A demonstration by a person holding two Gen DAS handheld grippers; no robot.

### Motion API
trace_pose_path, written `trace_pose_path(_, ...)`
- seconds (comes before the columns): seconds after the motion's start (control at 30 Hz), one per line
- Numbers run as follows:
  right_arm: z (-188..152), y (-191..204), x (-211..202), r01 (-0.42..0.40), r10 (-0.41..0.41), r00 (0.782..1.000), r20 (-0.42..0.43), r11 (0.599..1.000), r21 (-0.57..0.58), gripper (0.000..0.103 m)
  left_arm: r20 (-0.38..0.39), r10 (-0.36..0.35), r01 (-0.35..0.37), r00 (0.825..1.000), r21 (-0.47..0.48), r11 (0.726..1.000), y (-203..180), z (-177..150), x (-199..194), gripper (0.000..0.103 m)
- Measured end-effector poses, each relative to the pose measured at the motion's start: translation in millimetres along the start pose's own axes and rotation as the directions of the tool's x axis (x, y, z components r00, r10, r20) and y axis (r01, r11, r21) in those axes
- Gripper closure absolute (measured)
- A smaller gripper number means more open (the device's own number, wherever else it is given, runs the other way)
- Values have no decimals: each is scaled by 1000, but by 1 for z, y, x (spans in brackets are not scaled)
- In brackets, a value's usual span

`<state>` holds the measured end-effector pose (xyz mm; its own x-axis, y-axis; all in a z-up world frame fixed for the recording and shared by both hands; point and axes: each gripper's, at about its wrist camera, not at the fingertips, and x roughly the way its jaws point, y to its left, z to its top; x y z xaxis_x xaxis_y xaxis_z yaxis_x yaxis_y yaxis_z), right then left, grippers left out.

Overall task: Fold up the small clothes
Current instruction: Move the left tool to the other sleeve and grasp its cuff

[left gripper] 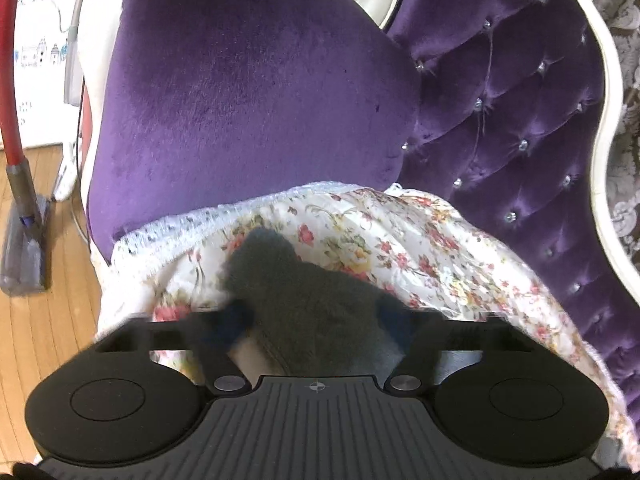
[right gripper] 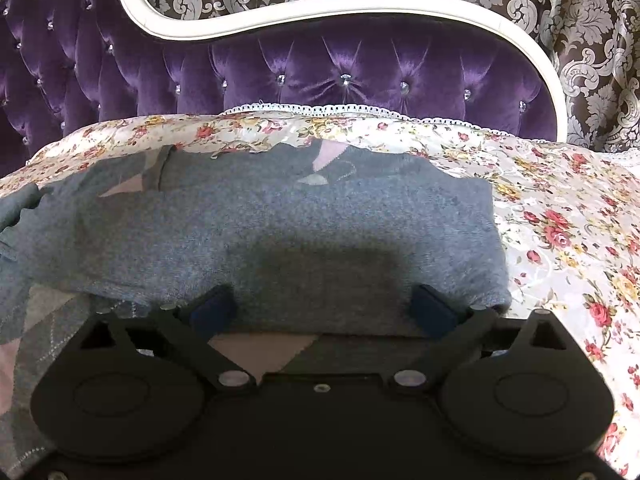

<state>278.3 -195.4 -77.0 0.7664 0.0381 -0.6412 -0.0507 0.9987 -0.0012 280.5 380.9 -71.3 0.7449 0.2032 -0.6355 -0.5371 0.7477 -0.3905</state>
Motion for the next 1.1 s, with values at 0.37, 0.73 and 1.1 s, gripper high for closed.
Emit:
trace_pose_path(0.37, -1, 0, -1, 1, -1, 1000, 9, 1000, 2, 4, 55, -107, 99, 993, 122, 988, -55, 17, -59, 99)
trace_pose_path(0.73, -1, -1, -2, -7, 7, 1000, 13, 1000, 7, 4, 9, -487, 461, 873, 307, 832, -231, -13, -153, 99)
trace_pose_path(1.1, -2, -3, -1, -24, 24, 1000, 18, 1000, 18, 4, -179, -604, 626, 777, 329, 707, -360, -124, -142, 99)
